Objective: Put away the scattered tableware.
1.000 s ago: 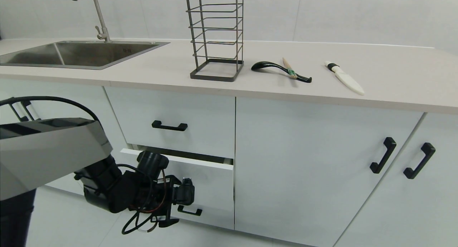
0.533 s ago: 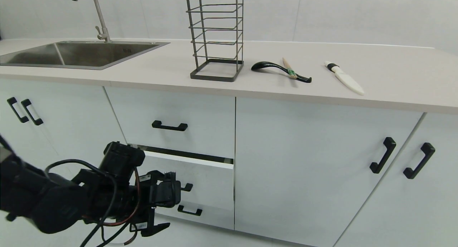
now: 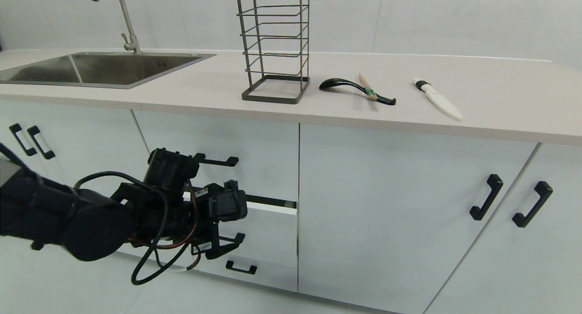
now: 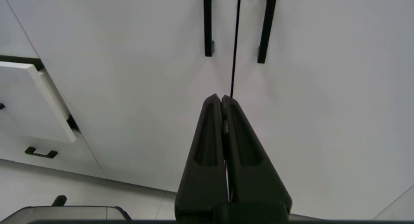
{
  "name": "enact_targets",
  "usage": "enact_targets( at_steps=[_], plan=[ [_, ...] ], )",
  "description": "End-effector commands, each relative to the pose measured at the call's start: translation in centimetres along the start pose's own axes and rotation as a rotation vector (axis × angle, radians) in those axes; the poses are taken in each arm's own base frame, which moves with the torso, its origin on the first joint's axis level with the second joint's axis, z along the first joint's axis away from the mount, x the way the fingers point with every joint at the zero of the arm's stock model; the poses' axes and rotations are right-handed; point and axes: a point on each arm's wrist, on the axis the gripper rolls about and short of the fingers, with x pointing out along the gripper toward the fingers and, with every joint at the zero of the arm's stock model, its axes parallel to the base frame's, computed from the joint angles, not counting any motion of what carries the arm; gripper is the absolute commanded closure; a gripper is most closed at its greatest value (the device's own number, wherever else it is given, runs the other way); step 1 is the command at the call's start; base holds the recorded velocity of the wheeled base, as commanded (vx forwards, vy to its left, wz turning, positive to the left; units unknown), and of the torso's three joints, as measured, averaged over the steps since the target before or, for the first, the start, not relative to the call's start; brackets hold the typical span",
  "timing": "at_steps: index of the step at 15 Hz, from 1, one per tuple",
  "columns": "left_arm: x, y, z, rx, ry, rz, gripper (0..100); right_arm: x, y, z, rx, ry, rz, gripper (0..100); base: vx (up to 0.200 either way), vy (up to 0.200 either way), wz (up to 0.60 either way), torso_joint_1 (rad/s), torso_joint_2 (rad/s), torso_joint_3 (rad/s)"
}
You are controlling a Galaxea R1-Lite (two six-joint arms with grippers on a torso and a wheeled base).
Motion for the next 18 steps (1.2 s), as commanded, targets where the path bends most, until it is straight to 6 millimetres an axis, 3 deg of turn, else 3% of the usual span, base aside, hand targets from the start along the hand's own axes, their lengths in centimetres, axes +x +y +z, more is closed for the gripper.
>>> enact_targets(
  at_steps=[1, 7, 13, 16, 18],
  plan=[
    [3.2, 0.2, -0.6, 0.021, 0.013, -0.044, 0, 0.0, 0.0, 0.0, 0.000, 0.001, 0.001, 100, 0.000, 0.000, 0.00, 0.000, 0.00, 0.000],
    [6.5, 0.9, -1.2, 0.123, 0.029, -0.067, 0, 0.0, 0.0, 0.0, 0.000, 0.001, 0.001, 100, 0.000, 0.000, 0.00, 0.000, 0.00, 0.000],
    [8.2, 0.9, -2.2, 0.113, 0.046, -0.077, 0, 0.0, 0.0, 0.0, 0.000, 0.001, 0.001, 100, 0.000, 0.000, 0.00, 0.000, 0.00, 0.000],
    [8.0, -0.1, -2.7, 0.102, 0.060, -0.112, 0, 0.0, 0.0, 0.0, 0.000, 0.001, 0.001, 100, 0.000, 0.000, 0.00, 0.000, 0.00, 0.000],
    [5.8, -1.1, -2.6, 0.104, 0.061, -0.122, 0, 0.0, 0.0, 0.0, 0.000, 0.001, 0.001, 100, 0.000, 0.000, 0.00, 0.000, 0.00, 0.000]
  ],
)
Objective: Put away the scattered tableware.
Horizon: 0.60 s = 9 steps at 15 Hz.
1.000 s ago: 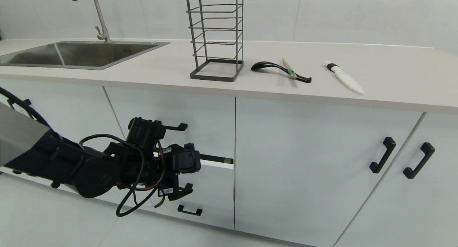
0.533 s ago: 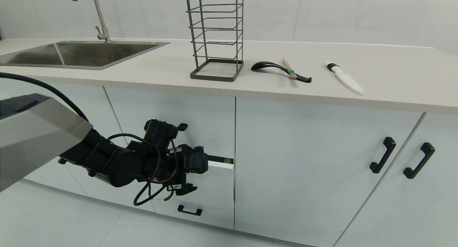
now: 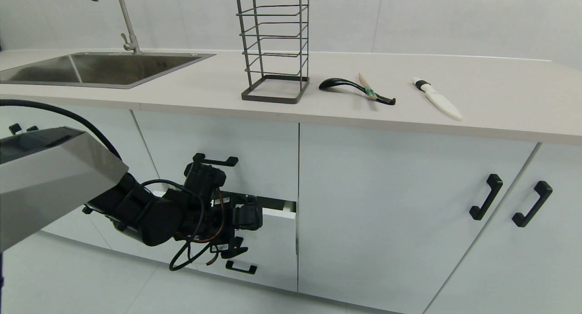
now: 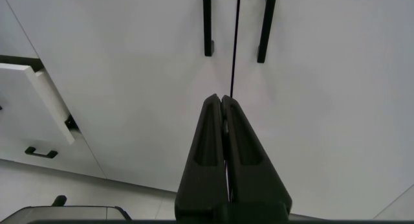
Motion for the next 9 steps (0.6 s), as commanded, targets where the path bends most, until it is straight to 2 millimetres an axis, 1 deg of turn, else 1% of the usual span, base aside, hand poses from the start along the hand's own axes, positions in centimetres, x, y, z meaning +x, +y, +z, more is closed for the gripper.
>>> enact_targets(
  at_steps=[1, 2, 3, 4, 5, 6, 9],
  plan=[
    [-2.7, -1.7, 0.2, 0.001, -0.001, -0.017, 0, 0.0, 0.0, 0.0, 0.000, 0.001, 0.000, 100, 0.000, 0.000, 0.00, 0.000, 0.00, 0.000],
    [-6.0, -3.3, 0.6, 0.009, -0.013, -0.006, 0, 0.0, 0.0, 0.0, 0.000, 0.002, 0.000, 100, 0.000, 0.000, 0.00, 0.000, 0.00, 0.000],
    [-6.9, -3.9, 0.6, 0.010, -0.016, -0.005, 0, 0.0, 0.0, 0.0, 0.000, 0.001, 0.000, 100, 0.000, 0.000, 0.00, 0.000, 0.00, 0.000],
    [-9.3, -5.5, 0.4, 0.006, -0.022, 0.012, 0, 0.0, 0.0, 0.0, 0.000, 0.002, 0.000, 100, 0.000, 0.000, 0.00, 0.000, 0.00, 0.000],
    [-10.0, -6.0, 0.3, -0.004, -0.021, 0.017, 0, 0.0, 0.0, 0.0, 0.000, 0.001, 0.000, 100, 0.000, 0.000, 0.00, 0.000, 0.00, 0.000],
    [-10.0, -6.1, 0.3, -0.007, -0.021, 0.017, 0, 0.0, 0.0, 0.0, 0.000, 0.001, 0.000, 100, 0.000, 0.000, 0.00, 0.000, 0.00, 0.000],
    [-9.2, -6.3, 0.3, -0.004, -0.021, -0.012, 0, 0.0, 0.0, 0.0, 0.000, 0.001, 0.000, 100, 0.000, 0.000, 0.00, 0.000, 0.00, 0.000]
  ],
)
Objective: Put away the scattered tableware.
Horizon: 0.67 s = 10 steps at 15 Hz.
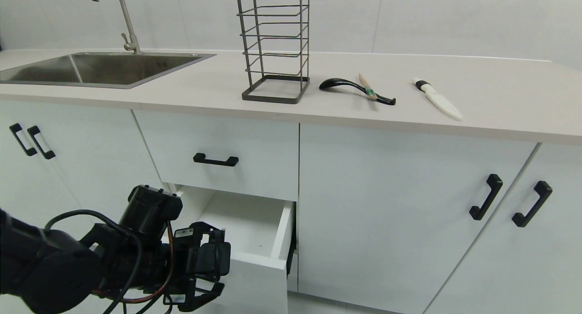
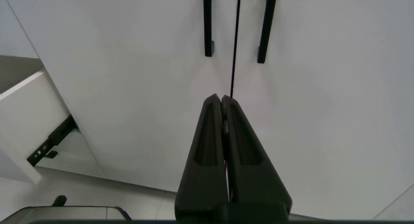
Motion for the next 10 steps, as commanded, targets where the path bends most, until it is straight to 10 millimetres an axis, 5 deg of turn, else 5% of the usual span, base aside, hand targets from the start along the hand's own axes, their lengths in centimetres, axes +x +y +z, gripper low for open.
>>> enact_targets(
  at_steps=[1, 10],
  plan=[
    [-0.4, -0.1, 0.2, 0.009, -0.010, 0.008, 0, 0.0, 0.0, 0.0, 0.000, 0.001, 0.000, 100, 0.000, 0.000, 0.00, 0.000, 0.00, 0.000],
    [-0.7, -3.5, 0.1, 0.030, -0.061, -0.112, 0, 0.0, 0.0, 0.0, 0.000, 0.001, 0.000, 100, 0.000, 0.000, 0.00, 0.000, 0.00, 0.000]
  ],
)
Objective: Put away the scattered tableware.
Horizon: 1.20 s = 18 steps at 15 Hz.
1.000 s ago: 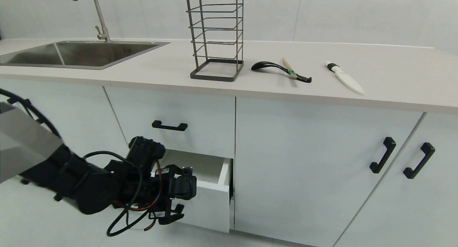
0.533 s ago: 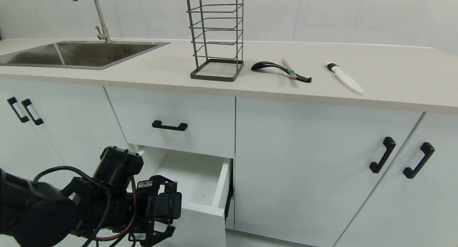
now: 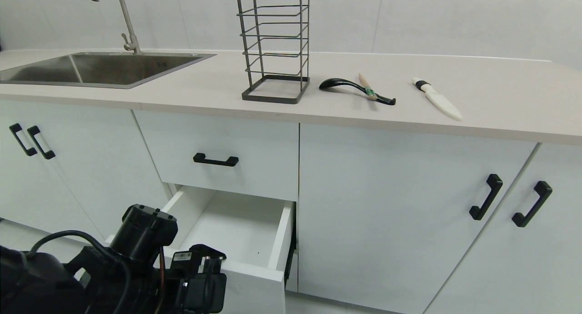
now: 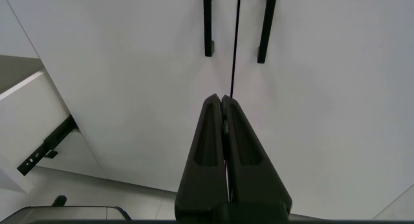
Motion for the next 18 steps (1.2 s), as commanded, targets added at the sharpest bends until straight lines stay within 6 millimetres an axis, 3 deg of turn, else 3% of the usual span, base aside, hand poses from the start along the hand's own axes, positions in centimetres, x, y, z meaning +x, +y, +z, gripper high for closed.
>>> enact_targets(
  at_steps=[1, 5, 8, 11, 15, 18],
  plan=[
    [-0.2, -0.3, 0.1, 0.004, -0.002, -0.004, 0, 0.0, 0.0, 0.0, 0.000, 0.001, 0.000, 100, 0.000, 0.000, 0.00, 0.000, 0.00, 0.000],
    [-1.3, 0.0, 0.6, 0.013, -0.027, 0.046, 0, 0.0, 0.0, 0.0, 0.000, 0.001, 0.000, 100, 0.000, 0.000, 0.00, 0.000, 0.00, 0.000],
    [-4.1, 0.7, 2.8, -0.037, -0.166, 0.149, 0, 0.0, 0.0, 0.0, 0.000, 0.001, 0.000, 100, 0.000, 0.000, 0.00, 0.000, 0.00, 0.000],
    [-8.5, 0.7, 3.3, -0.319, -0.308, 0.299, 0, 0.0, 0.0, 0.0, 0.000, 0.001, 0.000, 100, 0.000, 0.000, 0.00, 0.000, 0.00, 0.000],
    [-10.0, -0.1, 2.2, -0.655, -0.371, 0.319, 0, 0.0, 0.0, 0.0, 0.000, 0.001, 0.000, 100, 0.000, 0.000, 0.00, 0.000, 0.00, 0.000],
    [-11.4, -1.0, 1.5, -0.857, -0.530, 0.344, 0, 0.0, 0.0, 0.0, 0.000, 0.003, 0.000, 100, 0.000, 0.000, 0.00, 0.000, 0.00, 0.000]
  ],
)
